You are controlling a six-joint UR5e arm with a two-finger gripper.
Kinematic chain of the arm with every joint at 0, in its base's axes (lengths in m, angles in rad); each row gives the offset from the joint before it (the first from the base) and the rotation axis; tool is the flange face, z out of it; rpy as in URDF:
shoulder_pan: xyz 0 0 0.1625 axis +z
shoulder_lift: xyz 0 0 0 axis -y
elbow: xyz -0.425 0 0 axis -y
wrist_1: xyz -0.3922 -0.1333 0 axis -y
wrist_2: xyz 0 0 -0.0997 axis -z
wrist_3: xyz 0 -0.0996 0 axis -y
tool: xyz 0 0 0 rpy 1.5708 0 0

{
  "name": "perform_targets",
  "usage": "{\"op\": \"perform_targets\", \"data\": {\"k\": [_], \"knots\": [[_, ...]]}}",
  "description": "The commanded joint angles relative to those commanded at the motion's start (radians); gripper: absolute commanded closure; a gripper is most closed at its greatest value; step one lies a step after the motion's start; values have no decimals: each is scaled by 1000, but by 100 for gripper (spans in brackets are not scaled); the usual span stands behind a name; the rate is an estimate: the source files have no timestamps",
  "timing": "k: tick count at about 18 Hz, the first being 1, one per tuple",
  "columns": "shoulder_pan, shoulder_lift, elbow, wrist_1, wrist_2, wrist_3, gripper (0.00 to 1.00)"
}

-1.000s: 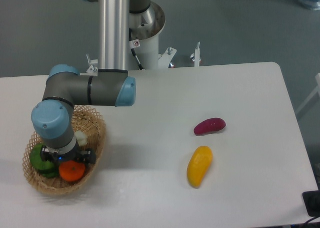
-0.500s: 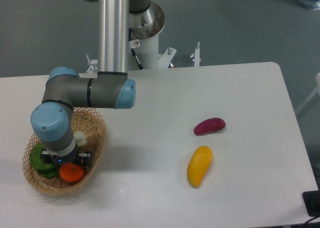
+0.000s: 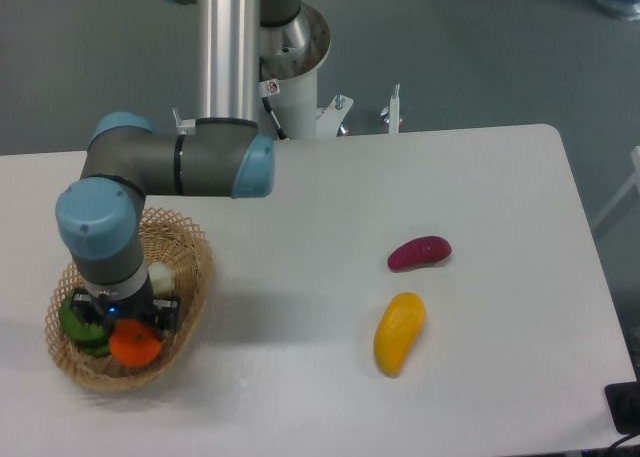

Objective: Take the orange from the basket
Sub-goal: 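Lift the held orange out of the basket and carry it toward the yellow toy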

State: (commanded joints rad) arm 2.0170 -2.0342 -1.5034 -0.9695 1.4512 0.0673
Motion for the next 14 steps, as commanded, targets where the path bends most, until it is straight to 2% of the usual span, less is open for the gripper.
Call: {"op": "perform_targets", "data": {"k": [4, 6, 10, 12, 14], "knots": [[104, 26, 0, 8, 49, 118, 26], [193, 38, -8, 6, 69, 195, 26], [313, 46, -12, -11, 71, 347, 26], [360, 57, -35, -9, 72, 445, 26], [414, 83, -81, -9, 72, 598, 26]]}}
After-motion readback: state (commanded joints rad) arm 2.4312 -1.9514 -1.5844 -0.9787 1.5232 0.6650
